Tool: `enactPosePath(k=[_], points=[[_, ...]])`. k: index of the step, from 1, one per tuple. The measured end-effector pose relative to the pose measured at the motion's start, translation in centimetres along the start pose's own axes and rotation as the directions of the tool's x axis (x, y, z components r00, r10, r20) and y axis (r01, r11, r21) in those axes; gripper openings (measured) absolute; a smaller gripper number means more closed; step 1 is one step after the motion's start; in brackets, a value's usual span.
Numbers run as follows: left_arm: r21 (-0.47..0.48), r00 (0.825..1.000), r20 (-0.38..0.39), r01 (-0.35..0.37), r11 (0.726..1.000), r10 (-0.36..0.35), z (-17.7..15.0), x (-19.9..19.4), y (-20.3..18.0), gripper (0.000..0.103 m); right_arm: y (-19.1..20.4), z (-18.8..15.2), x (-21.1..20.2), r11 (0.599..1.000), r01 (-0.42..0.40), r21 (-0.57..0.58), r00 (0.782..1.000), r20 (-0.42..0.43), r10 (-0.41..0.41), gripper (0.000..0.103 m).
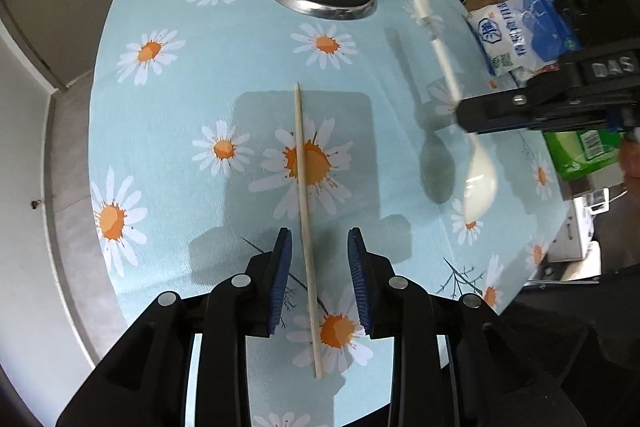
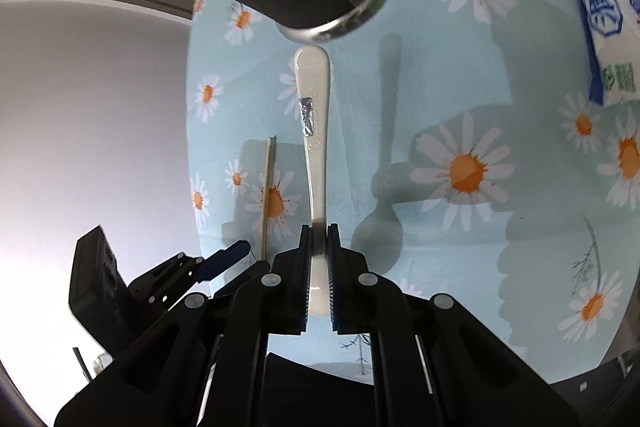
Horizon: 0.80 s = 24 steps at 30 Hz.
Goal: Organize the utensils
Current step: 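Close the left gripper on the wooden chopstick while the right holds the spoon, then lift the spoon and chopstick up over the black holder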
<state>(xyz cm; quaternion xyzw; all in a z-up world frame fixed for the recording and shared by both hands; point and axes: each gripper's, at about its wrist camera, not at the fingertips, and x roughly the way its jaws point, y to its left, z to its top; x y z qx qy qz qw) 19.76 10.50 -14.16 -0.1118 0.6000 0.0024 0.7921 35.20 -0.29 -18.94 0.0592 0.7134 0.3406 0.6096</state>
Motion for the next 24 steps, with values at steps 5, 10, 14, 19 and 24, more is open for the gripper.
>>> enactPosePath(k=[5, 10, 14, 19, 24], points=[[0.0, 0.997, -0.041, -0.068, 0.998, 0.068, 0.8, 1.0, 0.1, 0.028, -0.8, -0.3, -1.8, 0.998, -0.051, -0.031, 0.999, 0.013, 0.051, 0.009], [-0.011, 0.992, -0.075, -0.104, 0.995, 0.103, 1.5, 0.9, -0.2, 0.027, -2.3, -0.9, -3.6, 0.995, -0.074, -0.07, 0.997, 0.034, 0.076, 0.009], [-0.033, 0.984, -0.093, -0.154, 0.988, 0.15, 2.1, 0.9, -0.5, 0.004, -3.4, -1.0, -5.2, 0.991, -0.105, -0.083, 0.993, 0.049, 0.109, 0.009], [-0.06, 0.981, -0.098, -0.172, 0.983, 0.166, 2.5, 0.8, -0.6, 0.004, -4.0, -0.7, -6.3, 0.987, -0.122, -0.109, 0.989, 0.069, 0.13, 0.009], [-0.094, 0.982, -0.096, -0.17, 0.981, 0.161, 2.4, 0.7, -0.6, 0.004, -4.6, -0.3, -6.6, 0.981, -0.161, -0.105, 0.983, 0.076, 0.169, 0.009]])
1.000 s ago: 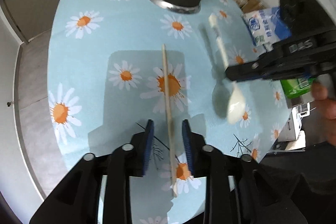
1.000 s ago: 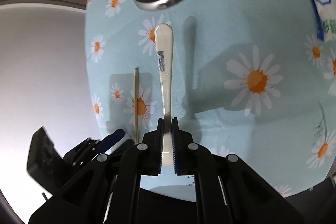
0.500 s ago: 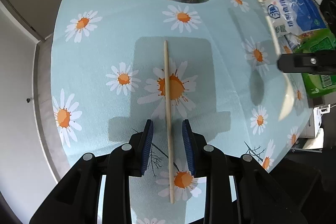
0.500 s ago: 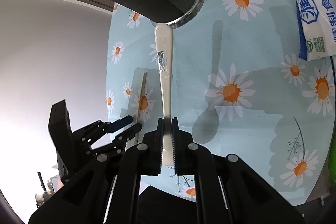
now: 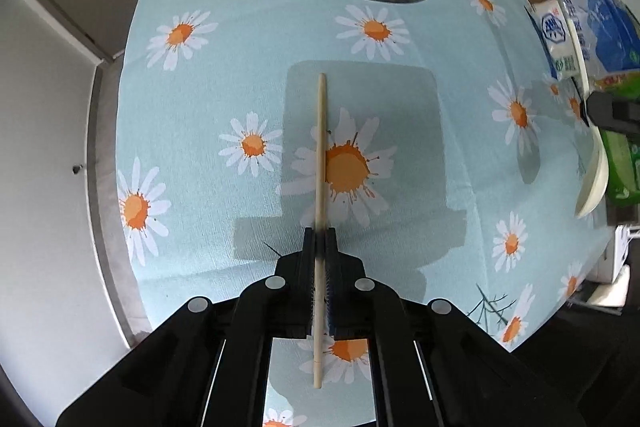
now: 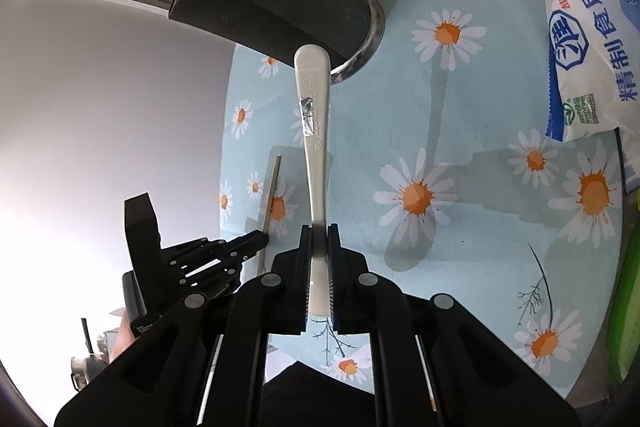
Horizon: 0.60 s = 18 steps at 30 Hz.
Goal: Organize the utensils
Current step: 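Lift the spoon and chopstick up over the black holder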
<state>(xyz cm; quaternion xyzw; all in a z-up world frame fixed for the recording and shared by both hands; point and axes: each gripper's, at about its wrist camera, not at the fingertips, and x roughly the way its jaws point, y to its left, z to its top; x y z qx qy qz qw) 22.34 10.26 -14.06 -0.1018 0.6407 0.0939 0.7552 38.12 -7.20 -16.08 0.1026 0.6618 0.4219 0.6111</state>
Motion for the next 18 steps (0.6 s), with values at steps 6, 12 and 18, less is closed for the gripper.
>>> enactPosePath(k=[6, 12, 18], points=[[-0.041, 0.998, 0.056, 0.034, 0.999, -0.031, -0.6, -1.0, 0.4, 0.004, -0.2, 0.4, -0.3, 1.0, -0.021, -0.016, 1.0, 0.005, 0.021, 0.009], [-0.084, 0.985, 0.145, 0.103, 0.991, -0.09, -0.5, -2.9, 1.1, 0.003, 0.2, 0.8, -0.6, 0.999, -0.021, -0.046, 1.0, 0.012, 0.021, 0.009], [-0.128, 0.957, 0.255, 0.171, 0.977, -0.135, -0.3, -6.1, 1.1, 0.003, 1.2, 1.1, -1.1, 0.996, -0.024, -0.088, 0.999, 0.038, 0.028, 0.009]])
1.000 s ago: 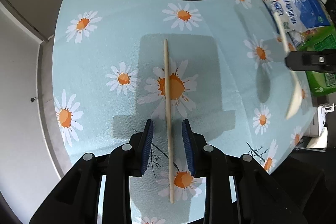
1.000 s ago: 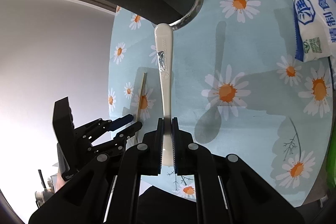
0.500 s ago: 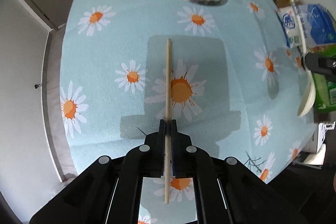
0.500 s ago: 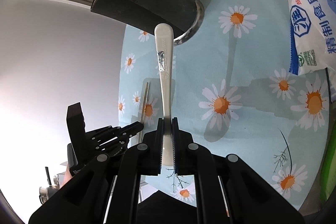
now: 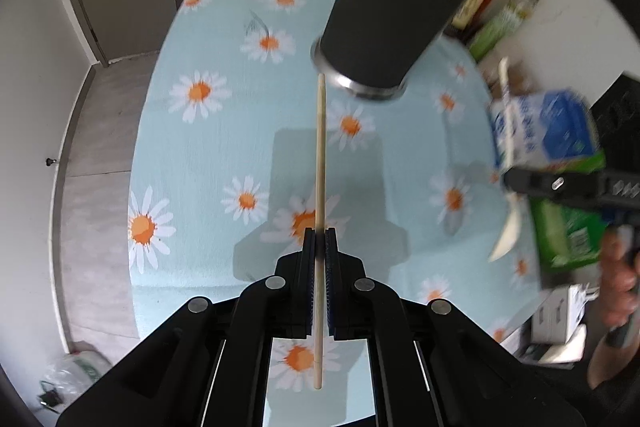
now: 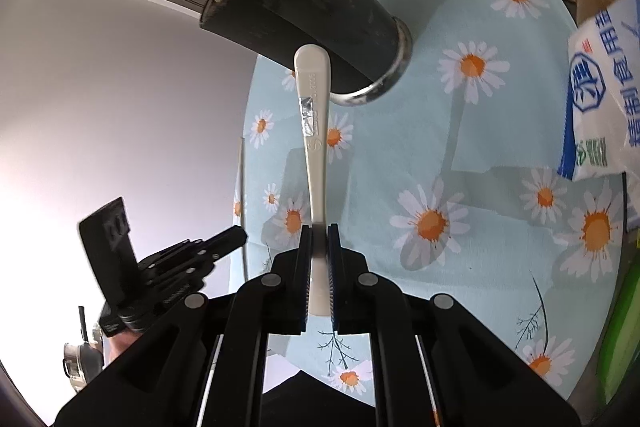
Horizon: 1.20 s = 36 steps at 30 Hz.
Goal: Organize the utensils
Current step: 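Lift the spoon and chopstick up over the black holder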
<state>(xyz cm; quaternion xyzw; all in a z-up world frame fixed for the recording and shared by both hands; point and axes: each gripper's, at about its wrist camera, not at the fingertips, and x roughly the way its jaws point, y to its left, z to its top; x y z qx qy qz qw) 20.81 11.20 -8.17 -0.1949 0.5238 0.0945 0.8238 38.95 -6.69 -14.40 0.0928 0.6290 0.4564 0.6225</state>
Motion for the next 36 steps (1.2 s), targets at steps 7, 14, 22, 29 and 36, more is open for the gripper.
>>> enactPosePath(k=[7, 14, 22, 29, 36], points=[[0.016, 0.99, 0.128, 0.061, 0.998, -0.062, 1.4, -1.9, -1.4, 0.003, 2.1, 0.5, -0.6, 0.997, -0.011, -0.079, 1.0, 0.012, 0.012, 0.009], [0.029, 0.967, 0.226, 0.114, 0.993, -0.118, 2.6, -4.0, -2.0, 0.003, 4.5, 1.2, -1.8, 0.987, -0.028, -0.155, 0.998, 0.058, 0.037, 0.009], [0.086, 0.89, 0.417, 0.162, 0.983, -0.183, 5.5, -7.3, -3.1, 0.003, 8.0, 3.3, -4.2, 0.956, -0.009, -0.293, 0.972, 0.222, 0.078, 0.009], [0.103, 0.823, 0.534, 0.167, 0.981, -0.196, 8.5, -8.7, -3.5, 0.004, 9.6, 6.0, -5.6, 0.941, 0.009, -0.338, 0.936, 0.335, 0.111, 0.009], [0.102, 0.771, 0.602, 0.184, 0.978, -0.208, 11.7, -9.3, -3.2, 0.003, 10.4, 8.7, -6.7, 0.936, 0.045, -0.349, 0.899, 0.422, 0.114, 0.009]])
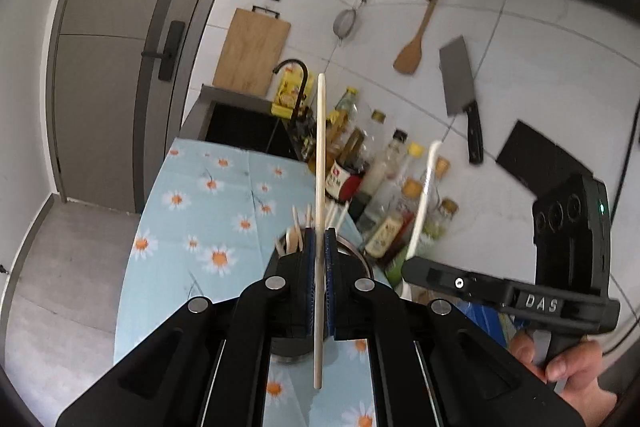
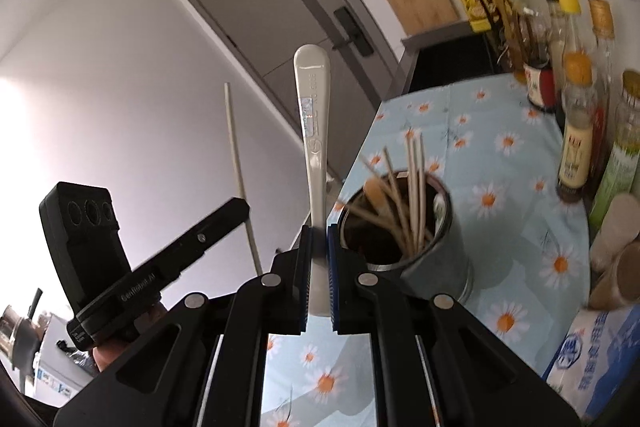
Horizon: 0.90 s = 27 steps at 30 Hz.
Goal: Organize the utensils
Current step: 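Lift the spoon and chopstick up over the black holder, then lower both utensils into the holder and open both grippers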
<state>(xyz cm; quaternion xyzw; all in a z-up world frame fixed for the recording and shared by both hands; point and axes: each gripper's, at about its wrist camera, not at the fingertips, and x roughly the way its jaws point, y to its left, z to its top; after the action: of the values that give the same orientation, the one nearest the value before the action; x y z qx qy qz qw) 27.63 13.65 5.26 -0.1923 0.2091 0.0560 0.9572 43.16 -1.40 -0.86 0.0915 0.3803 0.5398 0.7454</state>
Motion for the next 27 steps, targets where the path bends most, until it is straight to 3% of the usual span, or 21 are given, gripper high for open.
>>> enactPosePath(k=[15, 21, 27], points=[[0.008, 0.992, 0.111, 0.057, 0.998, -0.058, 4.4, 2.2, -0.6, 0.004, -0.4, 3.3, -0.6, 1.0, 0.022, 0.014, 0.995, 0.097, -0.023, 0.009], [-0.014, 0.984, 0.171, 0.058, 0.998, -0.055, 4.9, 2.7, -0.4, 0.004, 0.7, 3.6, -1.0, 0.996, 0.078, -0.047, 0.983, 0.173, -0.068, 0.009], [-0.016, 0.975, 0.208, 0.087, 0.996, -0.082, 3.7, 4.1, 0.0, 0.004, 0.3, 3.1, 0.4, 0.988, 0.129, -0.078, 0.977, 0.181, -0.114, 0.009]])
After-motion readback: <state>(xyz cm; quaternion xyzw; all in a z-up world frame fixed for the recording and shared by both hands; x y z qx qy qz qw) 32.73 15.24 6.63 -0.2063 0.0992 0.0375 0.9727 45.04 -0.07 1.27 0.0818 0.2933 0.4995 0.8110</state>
